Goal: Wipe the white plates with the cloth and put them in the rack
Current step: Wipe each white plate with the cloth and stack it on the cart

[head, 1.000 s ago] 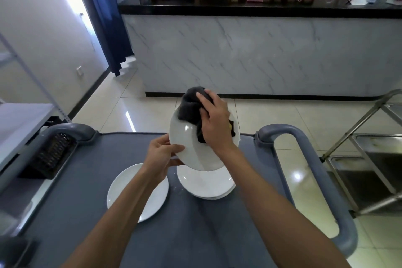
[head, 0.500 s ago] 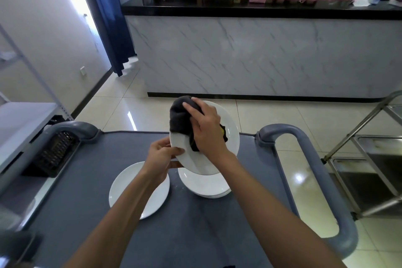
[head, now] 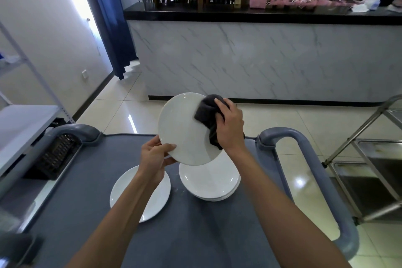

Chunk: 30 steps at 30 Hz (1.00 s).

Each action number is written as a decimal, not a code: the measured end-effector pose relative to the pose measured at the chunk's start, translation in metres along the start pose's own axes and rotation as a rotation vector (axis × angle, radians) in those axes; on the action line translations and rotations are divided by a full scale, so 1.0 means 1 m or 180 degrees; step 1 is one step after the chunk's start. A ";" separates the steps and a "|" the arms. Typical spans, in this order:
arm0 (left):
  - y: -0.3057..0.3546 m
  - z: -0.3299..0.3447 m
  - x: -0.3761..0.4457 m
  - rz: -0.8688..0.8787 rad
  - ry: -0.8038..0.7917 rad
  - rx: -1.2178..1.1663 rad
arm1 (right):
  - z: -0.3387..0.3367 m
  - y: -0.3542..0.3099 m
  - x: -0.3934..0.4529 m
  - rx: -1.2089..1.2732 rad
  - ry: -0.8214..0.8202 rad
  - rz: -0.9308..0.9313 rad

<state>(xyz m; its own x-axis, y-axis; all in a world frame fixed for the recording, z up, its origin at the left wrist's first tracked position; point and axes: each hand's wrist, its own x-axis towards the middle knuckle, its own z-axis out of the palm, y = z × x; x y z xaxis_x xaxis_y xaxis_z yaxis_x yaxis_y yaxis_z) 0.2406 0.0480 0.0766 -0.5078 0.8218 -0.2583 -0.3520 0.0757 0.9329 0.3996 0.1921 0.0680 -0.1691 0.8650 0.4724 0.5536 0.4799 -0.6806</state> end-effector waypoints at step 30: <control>0.001 0.001 0.010 0.0242 0.0199 -0.0056 | 0.022 -0.003 -0.088 0.0151 0.0215 0.0105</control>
<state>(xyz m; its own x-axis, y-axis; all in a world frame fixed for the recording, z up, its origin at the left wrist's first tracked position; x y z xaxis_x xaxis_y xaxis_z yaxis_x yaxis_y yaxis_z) 0.2354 0.0567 0.0753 -0.5815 0.7879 -0.2025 -0.3241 0.0039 0.9460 0.3955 0.1183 0.0163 -0.0951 0.8693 0.4850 0.5184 0.4592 -0.7214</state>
